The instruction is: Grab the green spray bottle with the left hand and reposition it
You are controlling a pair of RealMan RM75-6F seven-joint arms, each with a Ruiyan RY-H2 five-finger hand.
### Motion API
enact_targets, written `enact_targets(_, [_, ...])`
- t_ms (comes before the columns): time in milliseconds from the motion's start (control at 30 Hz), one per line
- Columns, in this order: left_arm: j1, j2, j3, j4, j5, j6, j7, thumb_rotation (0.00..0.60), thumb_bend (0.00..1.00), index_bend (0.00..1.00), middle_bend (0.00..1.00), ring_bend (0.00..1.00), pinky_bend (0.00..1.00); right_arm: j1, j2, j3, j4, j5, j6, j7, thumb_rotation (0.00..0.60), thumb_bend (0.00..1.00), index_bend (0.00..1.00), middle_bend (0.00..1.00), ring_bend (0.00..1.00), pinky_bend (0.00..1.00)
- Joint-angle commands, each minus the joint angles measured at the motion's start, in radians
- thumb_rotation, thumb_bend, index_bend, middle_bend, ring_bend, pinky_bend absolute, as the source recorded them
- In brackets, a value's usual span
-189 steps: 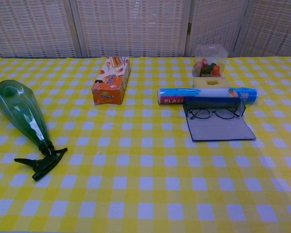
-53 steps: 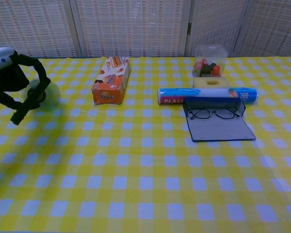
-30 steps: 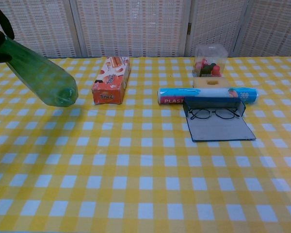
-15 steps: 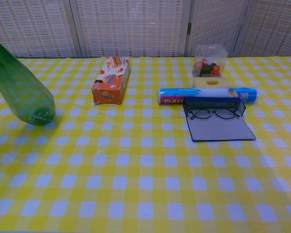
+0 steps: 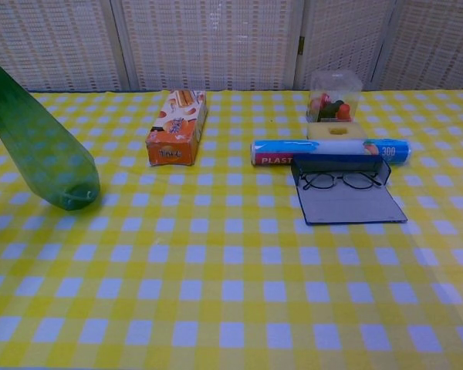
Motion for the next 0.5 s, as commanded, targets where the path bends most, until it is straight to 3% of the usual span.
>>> enact_targets(33, [-0.003, 0.0, 0.004, 0.008, -0.001, -0.009, -0.008, 0.6, 0.43, 0.77, 1.0, 1.0, 1.0, 0.0, 0.0, 0.001, 0.0, 0.001, 0.001, 0.0, 0.6, 0.34, 0.0, 0.0, 0.0, 0.0])
enact_targets(333, [-0.03, -0.003, 0.021, 0.044, -0.041, -0.056, -0.026, 0.6, 0.43, 0.76, 1.0, 1.0, 1.0, -0.002, 0.0, 0.0, -0.002, -0.002, 0.005, -0.001, 0.6, 0.34, 0.0, 0.0, 0.0, 0.0])
enact_targets(500, [-0.037, -0.008, 0.023, 0.06, -0.039, -0.068, -0.04, 0.6, 0.43, 0.66, 1.0, 1.0, 1.0, -0.002, 0.001, -0.001, -0.001, -0.004, 0.007, 0.0, 0.6, 0.34, 0.0, 0.0, 0.0, 0.0])
